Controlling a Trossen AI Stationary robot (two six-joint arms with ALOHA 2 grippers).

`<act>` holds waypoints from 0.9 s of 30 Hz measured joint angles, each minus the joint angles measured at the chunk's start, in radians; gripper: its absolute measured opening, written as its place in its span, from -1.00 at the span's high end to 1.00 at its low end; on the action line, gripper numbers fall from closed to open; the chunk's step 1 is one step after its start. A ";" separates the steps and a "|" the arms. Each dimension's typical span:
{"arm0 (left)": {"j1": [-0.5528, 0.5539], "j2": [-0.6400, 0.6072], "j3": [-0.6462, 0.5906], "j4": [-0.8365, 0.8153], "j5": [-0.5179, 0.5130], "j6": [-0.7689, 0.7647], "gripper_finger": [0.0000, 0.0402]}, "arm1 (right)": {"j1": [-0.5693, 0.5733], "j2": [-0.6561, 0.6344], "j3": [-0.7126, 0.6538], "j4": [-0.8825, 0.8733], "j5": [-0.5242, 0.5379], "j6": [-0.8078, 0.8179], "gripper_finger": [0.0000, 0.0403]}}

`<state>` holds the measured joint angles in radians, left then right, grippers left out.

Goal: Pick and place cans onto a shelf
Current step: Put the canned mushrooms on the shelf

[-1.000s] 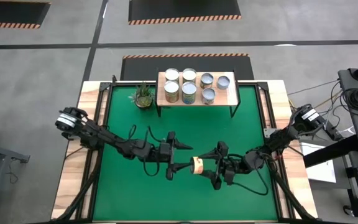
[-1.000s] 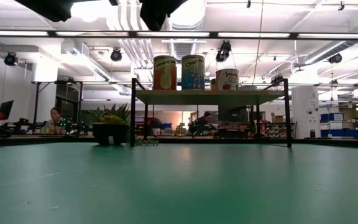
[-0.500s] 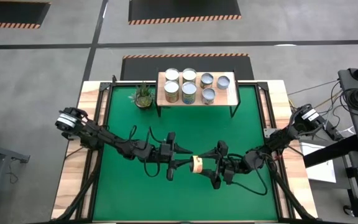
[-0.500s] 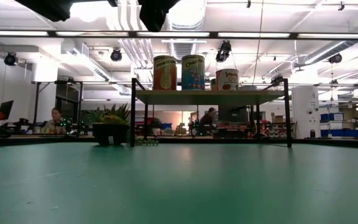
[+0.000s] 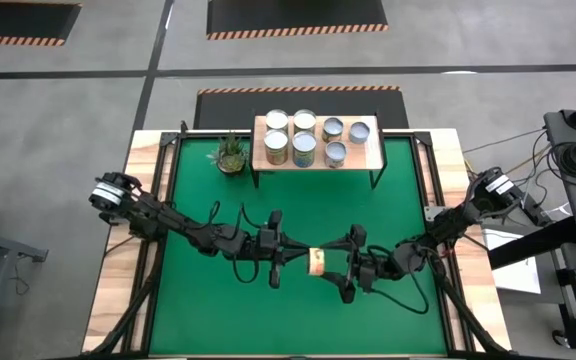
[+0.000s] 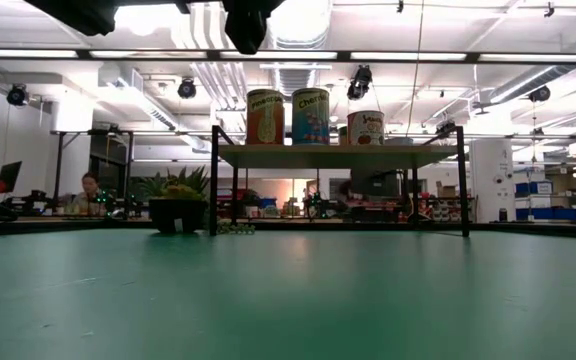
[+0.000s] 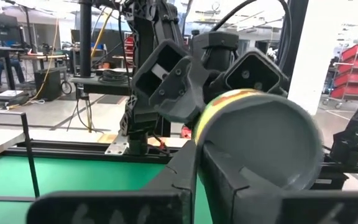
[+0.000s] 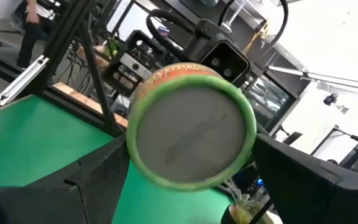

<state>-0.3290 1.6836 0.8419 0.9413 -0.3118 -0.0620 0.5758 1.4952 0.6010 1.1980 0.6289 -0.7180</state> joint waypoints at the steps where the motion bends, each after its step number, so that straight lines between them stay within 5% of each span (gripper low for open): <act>1: 0.000 0.000 0.000 0.000 0.001 0.000 0.99 | 0.000 0.000 0.000 0.000 0.002 0.004 -0.60; 12: 0.000 -0.039 0.000 -0.128 -0.002 0.017 1.00 | 0.020 -0.033 0.000 -0.021 0.072 0.013 -0.69; 21: -0.002 -0.149 0.003 -0.502 -0.057 -0.058 1.00 | 0.033 -0.110 0.000 -0.110 0.125 0.073 -0.65; 27: -0.002 -0.161 0.009 -0.602 -0.083 -0.124 1.00 | 0.033 -0.149 0.000 -0.213 0.135 0.120 -0.63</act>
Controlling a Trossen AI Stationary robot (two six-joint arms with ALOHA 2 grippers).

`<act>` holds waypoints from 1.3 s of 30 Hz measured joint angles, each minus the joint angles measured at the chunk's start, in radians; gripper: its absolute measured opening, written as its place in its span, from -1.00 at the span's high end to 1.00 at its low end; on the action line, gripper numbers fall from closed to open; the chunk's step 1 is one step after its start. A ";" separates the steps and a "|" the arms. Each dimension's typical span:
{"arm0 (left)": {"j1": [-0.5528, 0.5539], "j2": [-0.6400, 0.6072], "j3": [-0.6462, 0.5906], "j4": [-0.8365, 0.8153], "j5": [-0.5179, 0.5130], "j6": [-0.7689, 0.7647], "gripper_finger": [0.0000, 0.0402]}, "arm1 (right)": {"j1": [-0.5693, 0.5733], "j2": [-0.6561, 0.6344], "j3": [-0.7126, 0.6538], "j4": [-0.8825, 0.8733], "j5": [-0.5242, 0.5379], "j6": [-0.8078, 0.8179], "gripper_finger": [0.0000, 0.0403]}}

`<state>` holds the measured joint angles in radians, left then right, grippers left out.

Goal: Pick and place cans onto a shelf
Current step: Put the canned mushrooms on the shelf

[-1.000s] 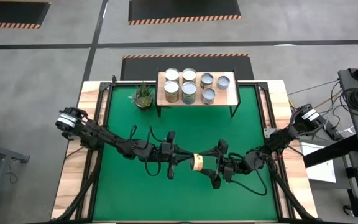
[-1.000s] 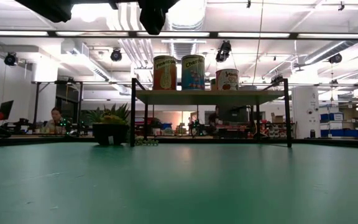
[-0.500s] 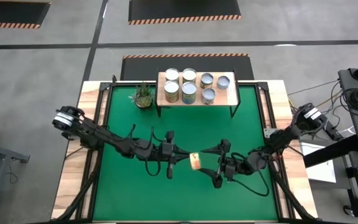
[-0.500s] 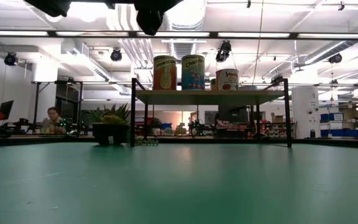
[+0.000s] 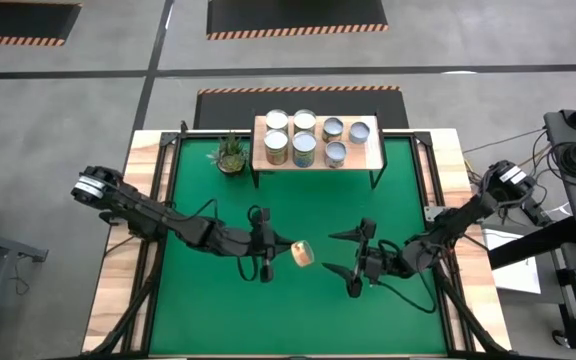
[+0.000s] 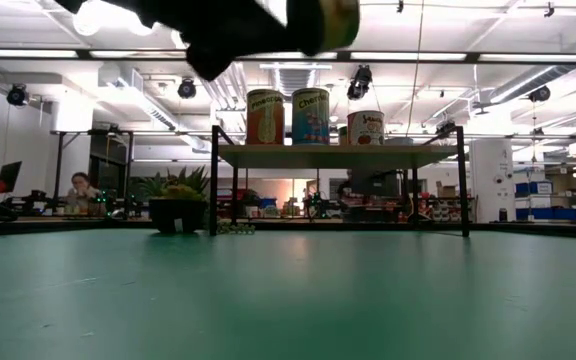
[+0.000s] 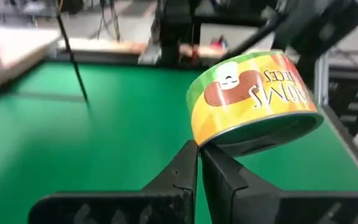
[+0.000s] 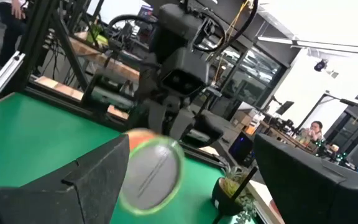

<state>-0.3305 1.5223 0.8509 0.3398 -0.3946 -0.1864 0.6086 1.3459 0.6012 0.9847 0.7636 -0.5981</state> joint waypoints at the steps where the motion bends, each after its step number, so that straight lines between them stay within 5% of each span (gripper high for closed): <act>1: 0.000 0.000 0.000 -0.028 0.000 -0.016 1.00 | 0.000 -0.006 0.000 -0.007 0.000 0.006 -0.63; 7: 0.014 0.000 0.031 -0.278 -0.005 -0.201 1.00 | 0.000 -0.060 0.000 -0.065 0.007 0.049 -0.63; 14: 0.027 0.064 0.292 -0.987 0.051 -0.513 1.00 | 0.000 -0.126 0.000 -0.098 0.024 0.017 -0.63; 17: 0.027 0.119 0.388 -1.153 0.130 -0.534 1.00 | 0.000 -0.163 0.000 -0.094 0.025 -0.026 -0.63; 27: 0.069 0.277 0.462 -1.333 0.558 -0.477 1.00 | 0.000 -0.304 0.015 -0.096 0.024 -0.146 -0.63; 39: 0.077 0.364 0.463 -1.371 0.560 -0.492 0.86 | 0.000 -0.384 0.015 -0.215 0.024 -0.110 -0.63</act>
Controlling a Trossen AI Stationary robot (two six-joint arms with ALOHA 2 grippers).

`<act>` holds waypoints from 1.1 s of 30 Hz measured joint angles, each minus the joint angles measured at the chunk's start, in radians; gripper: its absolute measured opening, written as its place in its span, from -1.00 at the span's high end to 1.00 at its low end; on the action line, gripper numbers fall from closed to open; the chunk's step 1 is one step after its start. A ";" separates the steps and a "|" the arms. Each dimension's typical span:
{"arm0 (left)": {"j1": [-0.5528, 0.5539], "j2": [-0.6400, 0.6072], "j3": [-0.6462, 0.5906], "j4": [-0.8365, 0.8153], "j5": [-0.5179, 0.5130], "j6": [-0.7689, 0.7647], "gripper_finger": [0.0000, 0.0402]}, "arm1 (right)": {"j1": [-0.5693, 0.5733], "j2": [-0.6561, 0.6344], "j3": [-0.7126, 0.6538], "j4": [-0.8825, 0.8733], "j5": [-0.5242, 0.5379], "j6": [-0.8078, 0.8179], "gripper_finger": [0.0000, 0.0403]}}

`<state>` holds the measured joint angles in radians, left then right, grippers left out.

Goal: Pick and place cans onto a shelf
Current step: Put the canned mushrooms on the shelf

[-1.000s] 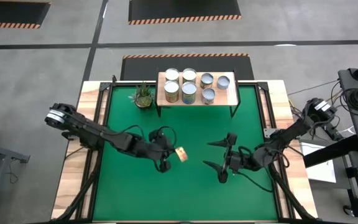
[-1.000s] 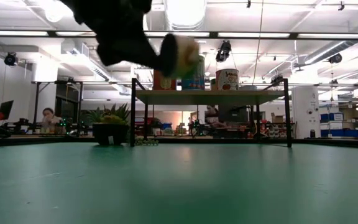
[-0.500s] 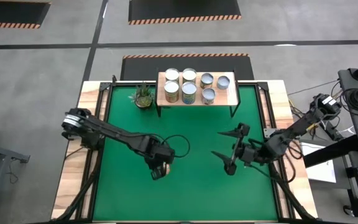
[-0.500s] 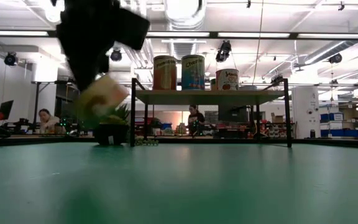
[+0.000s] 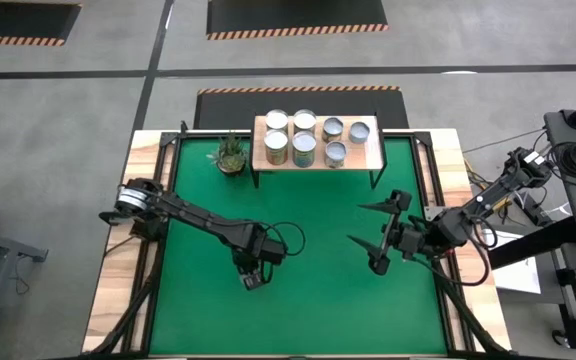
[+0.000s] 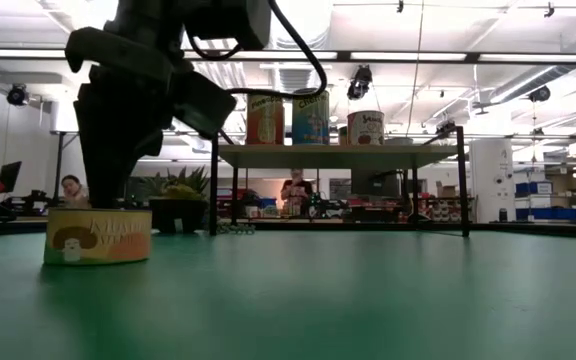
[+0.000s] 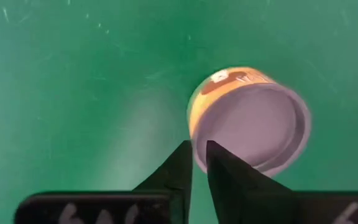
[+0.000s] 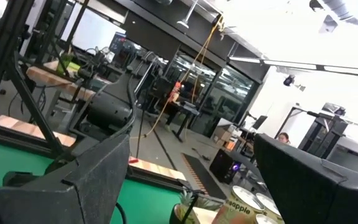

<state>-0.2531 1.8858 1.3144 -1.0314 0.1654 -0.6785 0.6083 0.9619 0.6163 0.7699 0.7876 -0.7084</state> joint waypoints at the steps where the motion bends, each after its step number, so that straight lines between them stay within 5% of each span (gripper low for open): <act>1: 0.000 0.000 0.000 0.000 -0.005 0.000 0.83 | 0.000 0.000 0.000 -0.003 0.000 0.000 -0.63; 16: -0.057 -0.041 0.000 -0.031 -0.025 -0.010 0.42 | 0.000 0.000 0.000 -0.005 0.000 -0.022 -0.63; 26: -0.260 -0.068 -0.004 0.046 -0.329 0.130 0.78 | 0.000 0.001 0.000 -0.003 -0.001 -0.048 -0.63; 33: -0.268 -0.067 -0.010 0.016 -0.337 0.070 0.97 | 0.000 0.001 0.000 -0.002 -0.002 -0.054 -0.63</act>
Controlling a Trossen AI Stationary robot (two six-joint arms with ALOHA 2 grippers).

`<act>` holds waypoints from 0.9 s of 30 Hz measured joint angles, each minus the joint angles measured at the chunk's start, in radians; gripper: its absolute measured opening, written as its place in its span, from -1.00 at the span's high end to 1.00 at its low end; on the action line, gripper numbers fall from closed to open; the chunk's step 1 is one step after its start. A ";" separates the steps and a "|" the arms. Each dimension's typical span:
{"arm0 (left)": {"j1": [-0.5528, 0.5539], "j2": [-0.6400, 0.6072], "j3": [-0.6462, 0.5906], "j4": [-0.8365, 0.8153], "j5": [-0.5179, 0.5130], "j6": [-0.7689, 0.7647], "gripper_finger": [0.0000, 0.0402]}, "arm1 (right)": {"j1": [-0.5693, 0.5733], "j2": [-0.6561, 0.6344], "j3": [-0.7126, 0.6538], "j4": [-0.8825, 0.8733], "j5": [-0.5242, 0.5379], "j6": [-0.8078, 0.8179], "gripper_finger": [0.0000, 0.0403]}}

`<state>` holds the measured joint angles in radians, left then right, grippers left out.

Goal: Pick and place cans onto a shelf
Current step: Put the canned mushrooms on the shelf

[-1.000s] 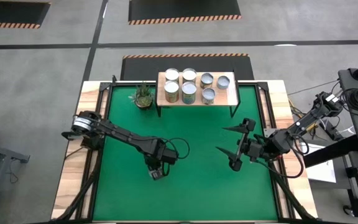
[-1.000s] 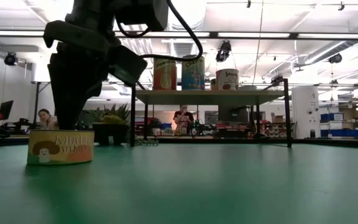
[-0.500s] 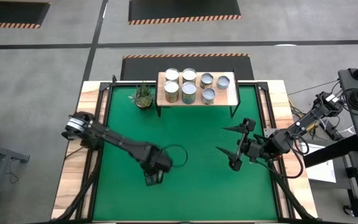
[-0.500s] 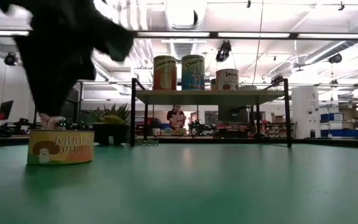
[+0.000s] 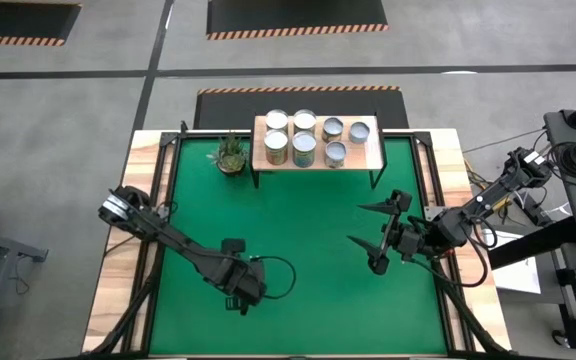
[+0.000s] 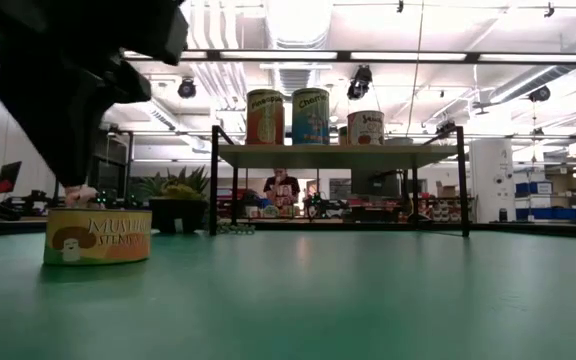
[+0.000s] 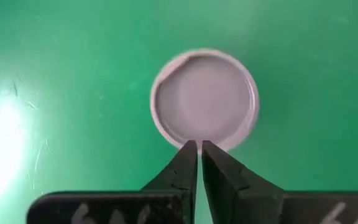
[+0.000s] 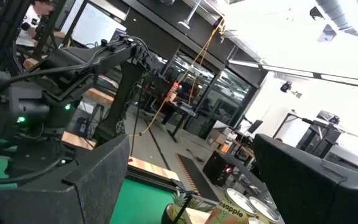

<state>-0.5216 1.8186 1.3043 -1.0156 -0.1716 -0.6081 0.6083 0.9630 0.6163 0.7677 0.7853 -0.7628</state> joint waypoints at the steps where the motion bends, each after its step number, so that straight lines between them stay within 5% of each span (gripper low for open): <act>1: -0.005 0.000 -0.001 -0.005 0.003 -0.002 0.97 | 0.000 0.000 0.000 0.000 0.000 -0.001 -0.63; 16: -0.029 0.008 -0.113 0.120 0.025 -0.036 1.00 | 0.000 0.000 0.001 0.000 0.000 -0.023 -0.63; 27: 0.058 0.007 -0.092 0.298 -0.320 0.162 1.00 | 0.000 0.000 0.002 -0.018 0.000 -0.002 -0.63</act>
<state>-0.4641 1.8257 1.2125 -0.7178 -0.4917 -0.4465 0.6083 0.9630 0.6178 0.7498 0.7853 -0.7653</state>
